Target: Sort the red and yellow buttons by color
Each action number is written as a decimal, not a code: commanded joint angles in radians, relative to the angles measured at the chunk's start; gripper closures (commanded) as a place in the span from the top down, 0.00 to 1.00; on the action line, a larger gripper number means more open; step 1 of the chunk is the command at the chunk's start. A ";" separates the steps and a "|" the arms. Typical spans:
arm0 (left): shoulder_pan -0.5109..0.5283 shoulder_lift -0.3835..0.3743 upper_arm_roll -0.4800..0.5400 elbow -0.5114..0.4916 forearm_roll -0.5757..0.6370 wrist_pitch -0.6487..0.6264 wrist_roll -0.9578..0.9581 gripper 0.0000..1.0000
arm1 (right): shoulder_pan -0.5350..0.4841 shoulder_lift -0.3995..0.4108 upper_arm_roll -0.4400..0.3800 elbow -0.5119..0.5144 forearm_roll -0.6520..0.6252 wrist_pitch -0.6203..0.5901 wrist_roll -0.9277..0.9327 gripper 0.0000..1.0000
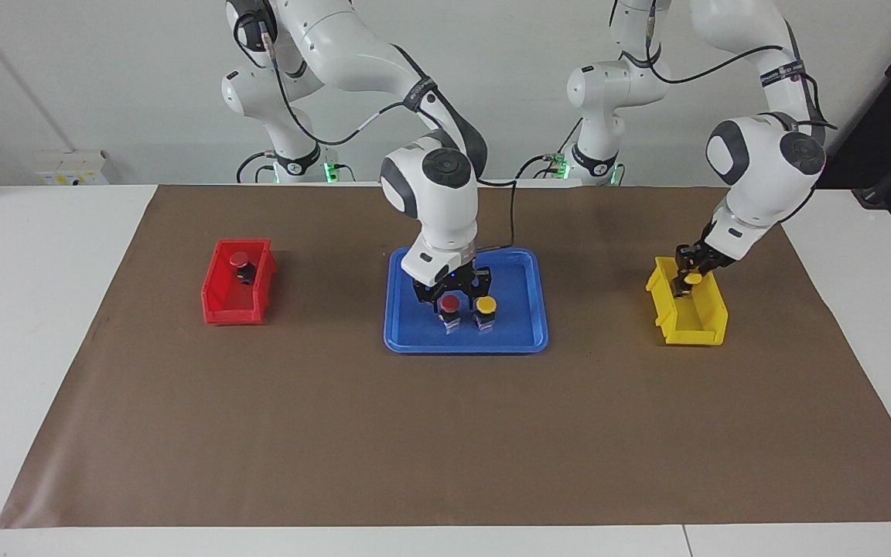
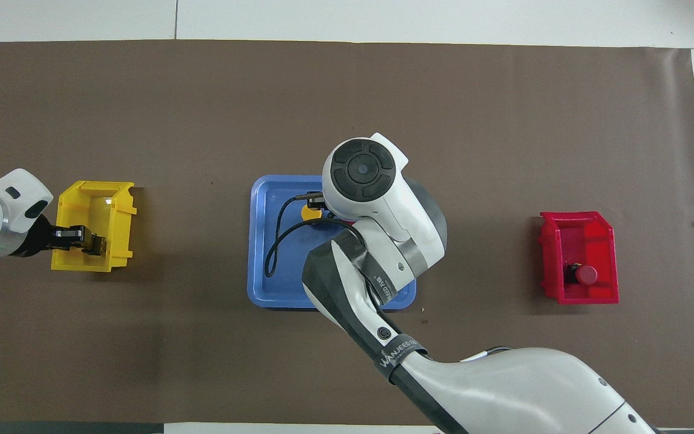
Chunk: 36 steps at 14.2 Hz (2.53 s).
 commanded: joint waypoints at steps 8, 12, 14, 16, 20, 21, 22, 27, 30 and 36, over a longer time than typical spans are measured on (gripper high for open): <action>0.010 -0.023 -0.008 -0.063 0.009 0.066 0.013 0.40 | 0.003 -0.041 -0.003 -0.131 0.005 0.118 0.032 0.34; 0.010 -0.023 -0.008 -0.025 0.009 0.057 0.011 0.74 | -0.003 -0.043 -0.004 -0.090 0.003 0.060 0.042 0.05; 0.008 -0.028 -0.008 0.035 0.009 -0.013 0.005 0.77 | -0.053 -0.101 -0.012 -0.076 -0.011 -0.022 -0.022 0.05; -0.004 -0.026 -0.010 0.121 0.009 -0.113 -0.006 0.77 | -0.159 -0.223 -0.012 -0.140 -0.011 -0.088 -0.157 0.05; -0.138 -0.025 -0.034 0.161 0.009 -0.143 -0.206 0.78 | -0.412 -0.449 -0.013 -0.374 -0.011 -0.126 -0.474 0.05; -0.191 -0.025 -0.036 0.164 0.009 -0.137 -0.279 0.79 | -0.476 -0.469 -0.013 -0.404 -0.011 -0.129 -0.559 0.05; -0.262 -0.020 -0.036 0.178 0.006 -0.131 -0.382 0.80 | -0.536 -0.475 -0.013 -0.416 -0.011 -0.129 -0.628 0.05; -0.557 0.095 -0.036 0.300 0.004 -0.124 -0.752 0.83 | -0.644 -0.492 -0.013 -0.493 -0.021 -0.056 -0.682 0.05; -0.688 0.207 -0.034 0.394 0.007 -0.103 -0.913 0.83 | -0.664 -0.491 -0.013 -0.551 -0.043 0.015 -0.679 0.05; -0.714 0.339 -0.033 0.438 0.009 0.003 -0.935 0.84 | -0.690 -0.465 -0.013 -0.620 -0.053 0.099 -0.682 0.05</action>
